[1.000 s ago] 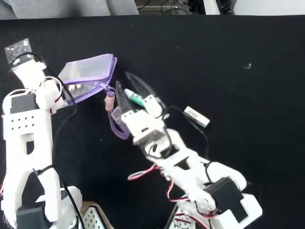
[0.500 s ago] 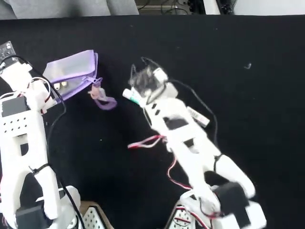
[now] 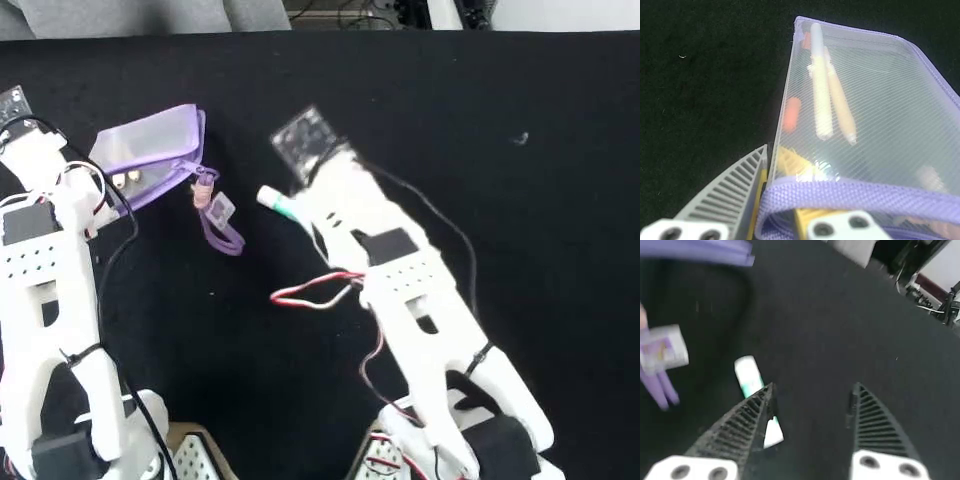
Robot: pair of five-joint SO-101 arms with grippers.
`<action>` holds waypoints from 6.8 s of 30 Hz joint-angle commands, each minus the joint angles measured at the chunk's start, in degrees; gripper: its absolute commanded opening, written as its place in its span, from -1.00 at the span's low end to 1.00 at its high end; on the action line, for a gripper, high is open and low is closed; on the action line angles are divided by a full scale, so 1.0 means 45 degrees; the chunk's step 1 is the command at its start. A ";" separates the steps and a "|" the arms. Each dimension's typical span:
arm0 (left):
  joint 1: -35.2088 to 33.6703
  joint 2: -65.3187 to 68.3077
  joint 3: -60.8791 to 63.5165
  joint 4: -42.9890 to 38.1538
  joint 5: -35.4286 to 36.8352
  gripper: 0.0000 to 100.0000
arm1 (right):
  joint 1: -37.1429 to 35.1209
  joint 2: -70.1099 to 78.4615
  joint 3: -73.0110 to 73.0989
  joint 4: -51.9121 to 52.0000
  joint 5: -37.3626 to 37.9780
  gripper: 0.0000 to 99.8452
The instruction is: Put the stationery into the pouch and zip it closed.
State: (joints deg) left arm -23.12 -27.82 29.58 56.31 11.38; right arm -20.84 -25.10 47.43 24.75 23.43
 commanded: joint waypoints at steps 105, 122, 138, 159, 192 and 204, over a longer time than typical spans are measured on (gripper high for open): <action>0.4151 -0.0078 -0.3624 0.4747 0.0215 -0.94 | -0.4239 -0.2784 0.4757 -1.4281 -0.1836 -0.98; 0.4073 -0.0195 -0.2999 0.4005 0.0274 -0.94 | -0.4200 0.2335 0.4874 -1.9048 -0.1778 -0.98; 0.4054 -0.0195 -0.3018 0.3985 0.0274 -0.94 | -0.4239 0.3233 0.7023 -2.2330 -0.1739 -0.62; 0.4054 -0.0195 -0.2999 0.4063 0.0195 -0.94 | -0.4161 0.1651 0.4581 -1.4867 -0.1739 -0.60; 0.4640 -0.0195 -0.2901 0.4083 0.0156 -0.94 | -0.4161 -0.1123 -0.2042 -0.1954 -0.1719 -0.60; 0.1455 -0.0059 -0.2882 0.3087 0.0254 -0.94 | -0.1407 -0.4230 -0.1924 0.0996 -0.1719 -0.60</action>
State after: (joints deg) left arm -12.04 -27.82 17.27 72.04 11.91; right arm -31.03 -36.97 41.54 26.33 15.52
